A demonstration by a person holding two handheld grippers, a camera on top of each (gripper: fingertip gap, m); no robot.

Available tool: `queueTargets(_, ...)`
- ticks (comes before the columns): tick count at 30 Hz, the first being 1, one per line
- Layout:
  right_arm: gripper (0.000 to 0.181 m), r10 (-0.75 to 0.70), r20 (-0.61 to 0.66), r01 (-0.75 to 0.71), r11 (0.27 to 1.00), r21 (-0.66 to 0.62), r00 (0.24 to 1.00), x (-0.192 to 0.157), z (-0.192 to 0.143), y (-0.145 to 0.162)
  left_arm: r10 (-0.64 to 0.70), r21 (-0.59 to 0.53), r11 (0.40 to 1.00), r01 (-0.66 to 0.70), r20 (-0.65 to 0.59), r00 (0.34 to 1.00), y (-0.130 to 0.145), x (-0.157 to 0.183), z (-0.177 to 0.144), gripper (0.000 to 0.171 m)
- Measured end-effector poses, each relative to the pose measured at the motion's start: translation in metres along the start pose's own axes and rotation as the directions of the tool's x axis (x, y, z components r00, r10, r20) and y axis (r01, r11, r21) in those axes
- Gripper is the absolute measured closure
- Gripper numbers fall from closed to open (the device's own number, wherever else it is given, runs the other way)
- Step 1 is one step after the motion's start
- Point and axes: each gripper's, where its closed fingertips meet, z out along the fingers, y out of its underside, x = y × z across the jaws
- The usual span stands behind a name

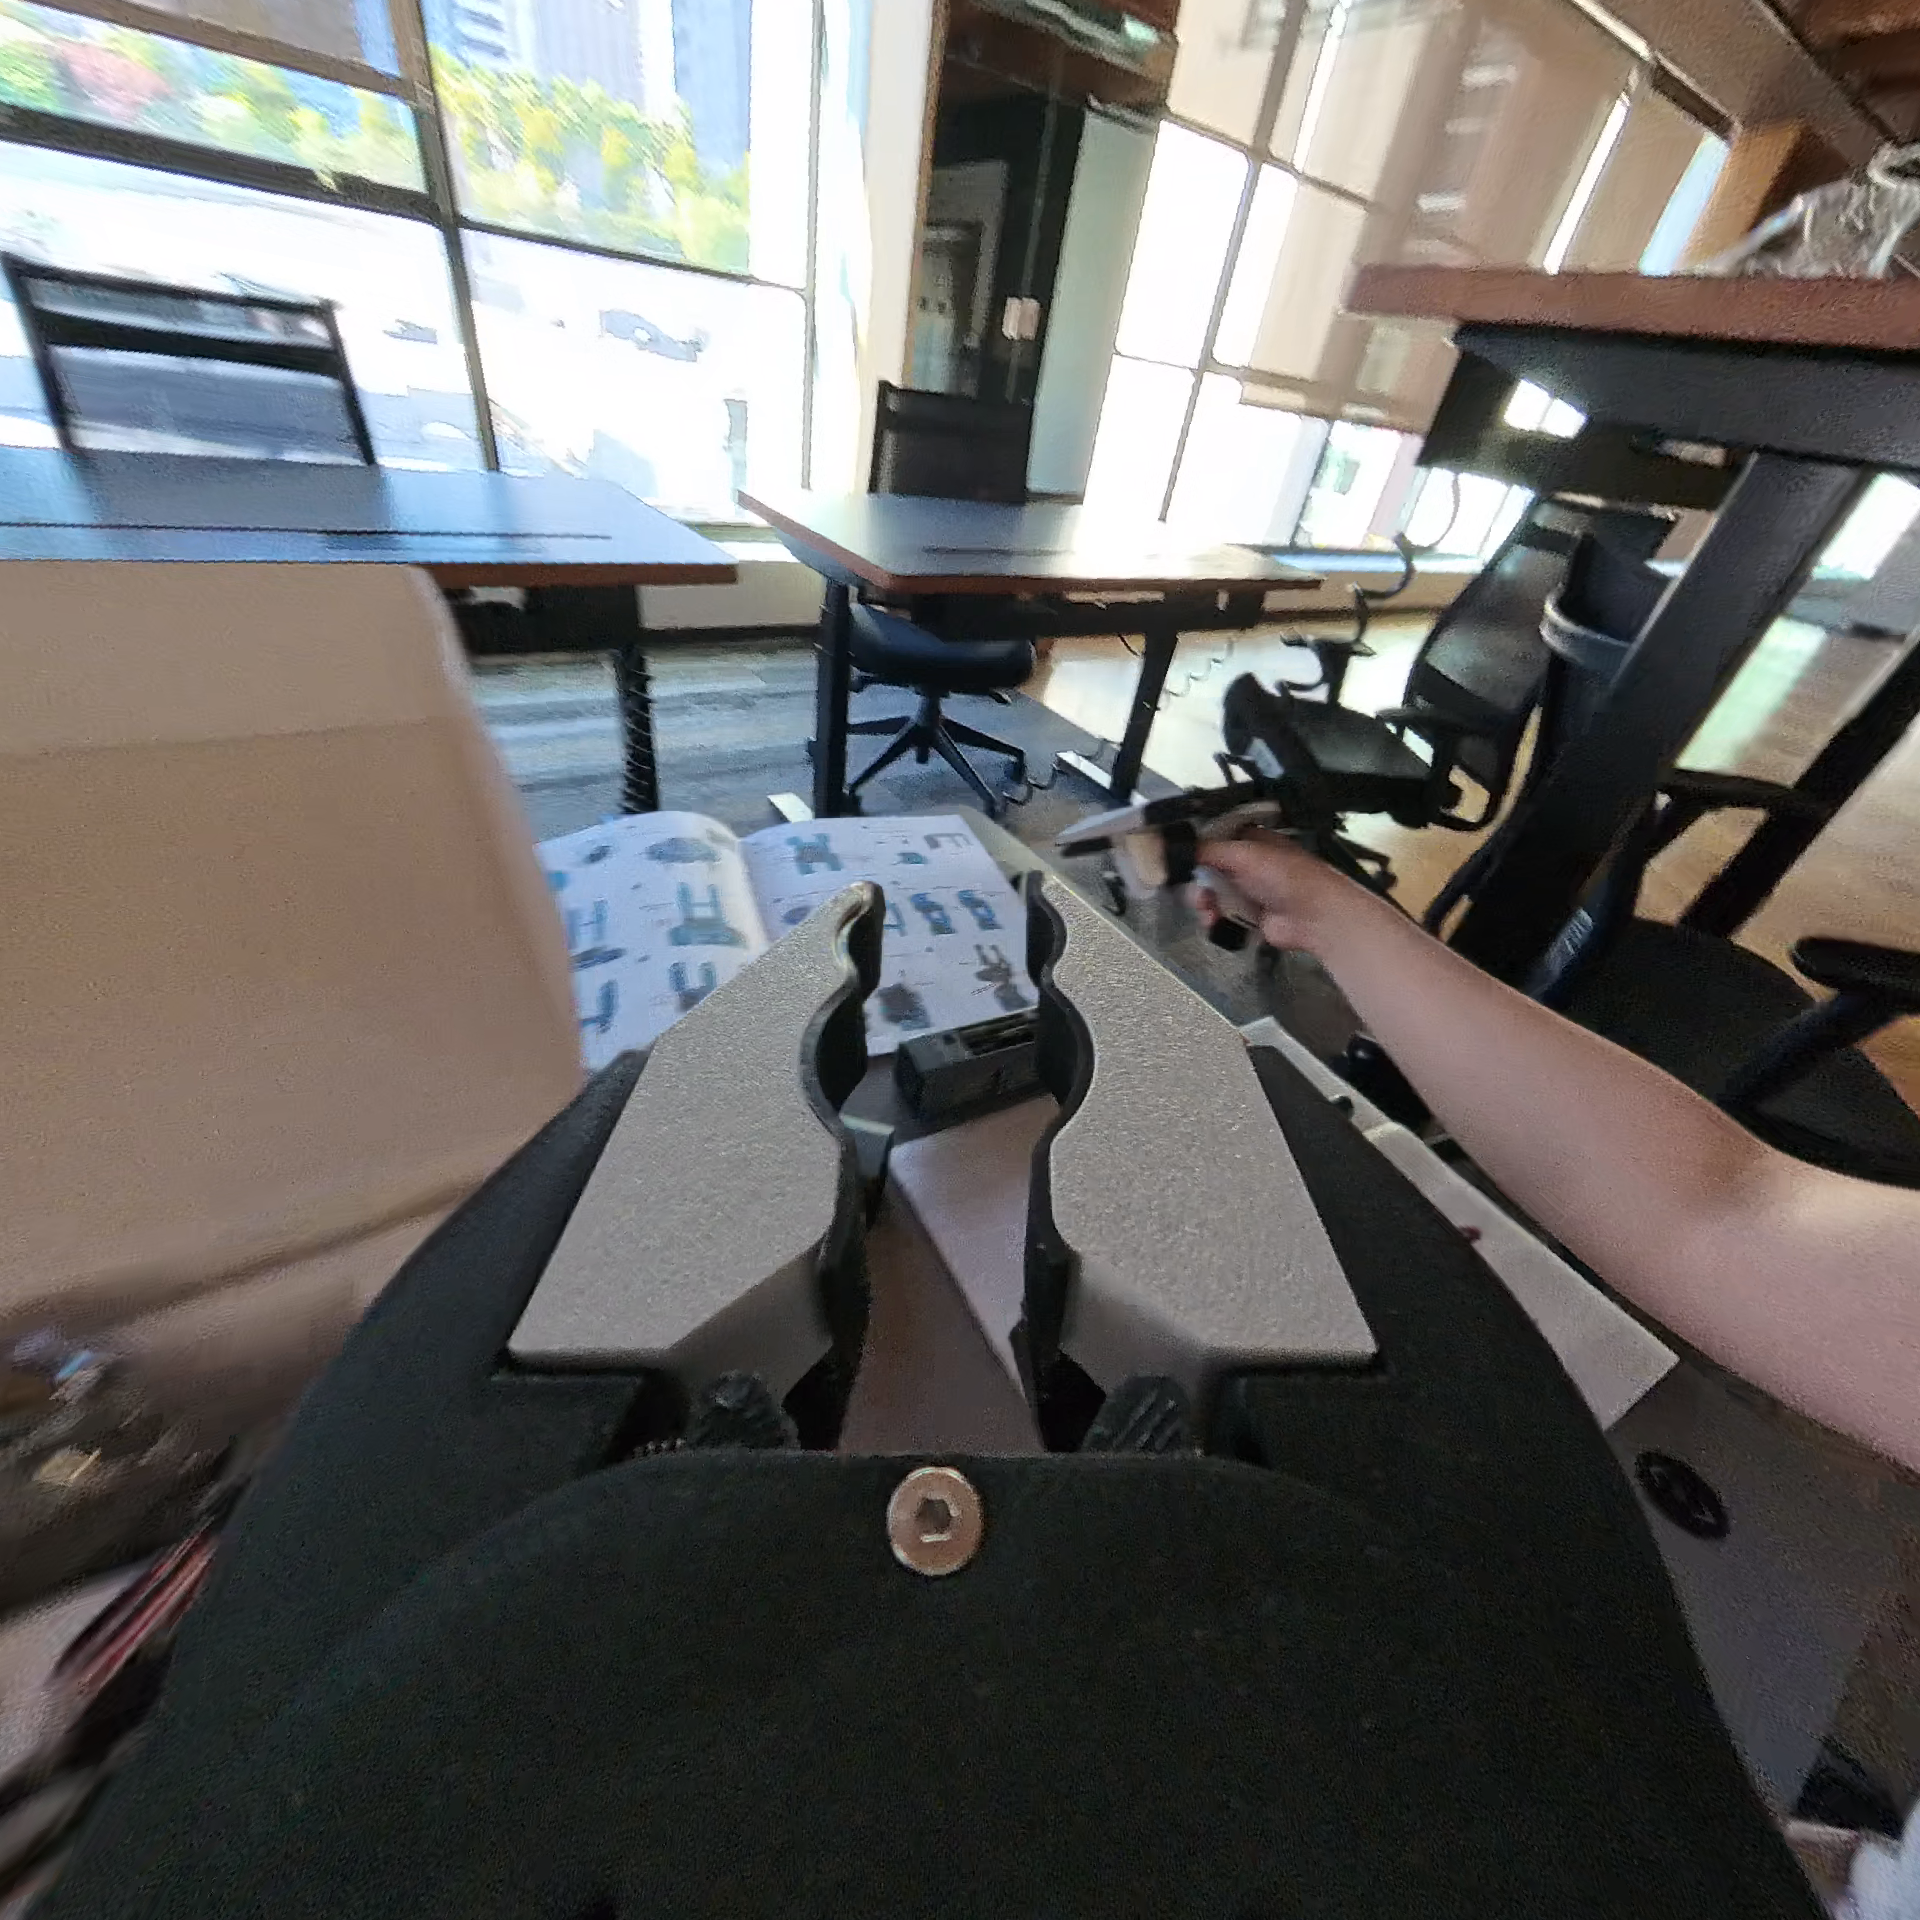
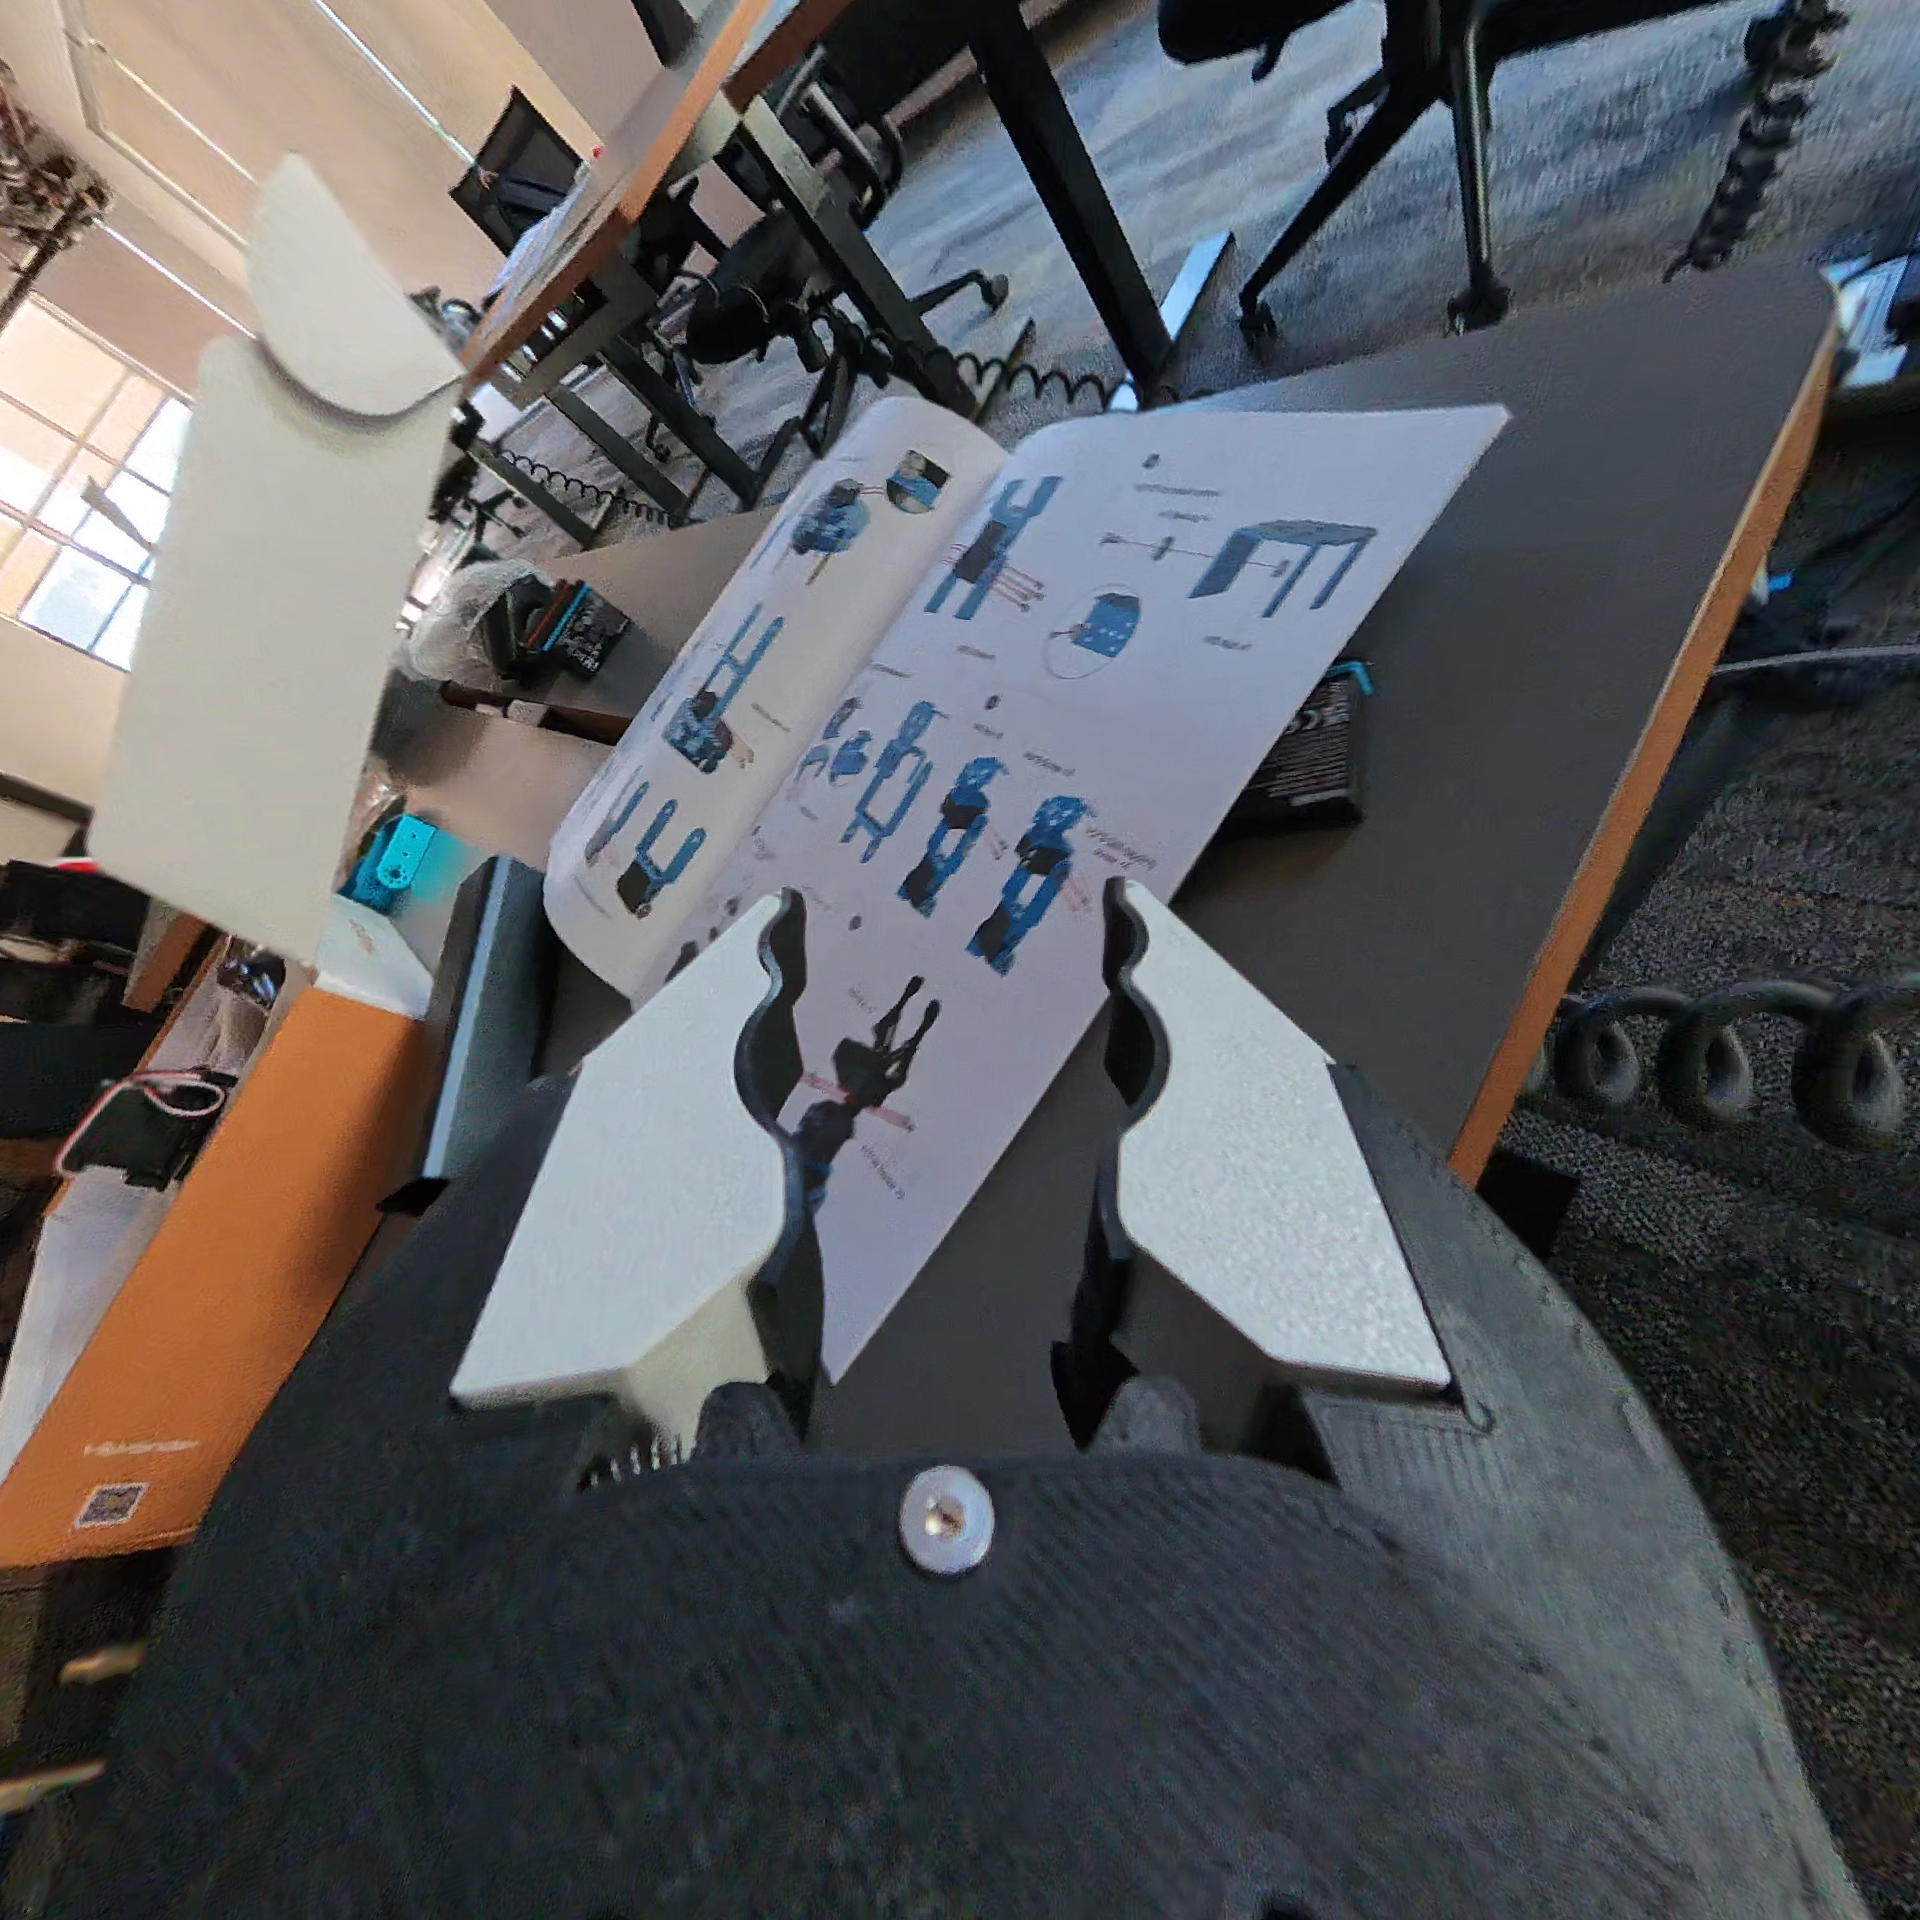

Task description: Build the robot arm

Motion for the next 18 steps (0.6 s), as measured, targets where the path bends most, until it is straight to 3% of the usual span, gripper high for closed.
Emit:
queueTargets(4, 0.128, 0.137, -0.002, -0.136, 0.987, -0.089, 0.991, 0.034, 0.024, 0.002, -0.023, -0.033, 0.999, 0.019, -0.11, 0.994, -0.011, 0.028, 0.073, 0.145)
queueTargets(8, 0.133, 0.219, 0.053, -0.21, 0.967, -0.143, 0.974, 0.041, 0.036, 0.004, -0.071, -0.011, 0.998, 0.07, -0.192, 0.979, -0.026, 0.039, 0.114, 0.146)
queueTargets(14, 0.154, 0.27, 0.086, -0.245, 0.942, -0.231, 0.959, 0.043, 0.042, 0.018, -0.142, 0.056, 0.985, 0.161, -0.252, 0.957, -0.049, 0.027, 0.14, 0.148)
queueTargets(18, 0.154, 0.296, 0.144, -0.257, 0.937, -0.238, 0.944, 0.042, 0.041, 0.014, -0.169, 0.075, 0.978, 0.195, -0.267, 0.949, -0.054, 0.014, 0.144, 0.149)
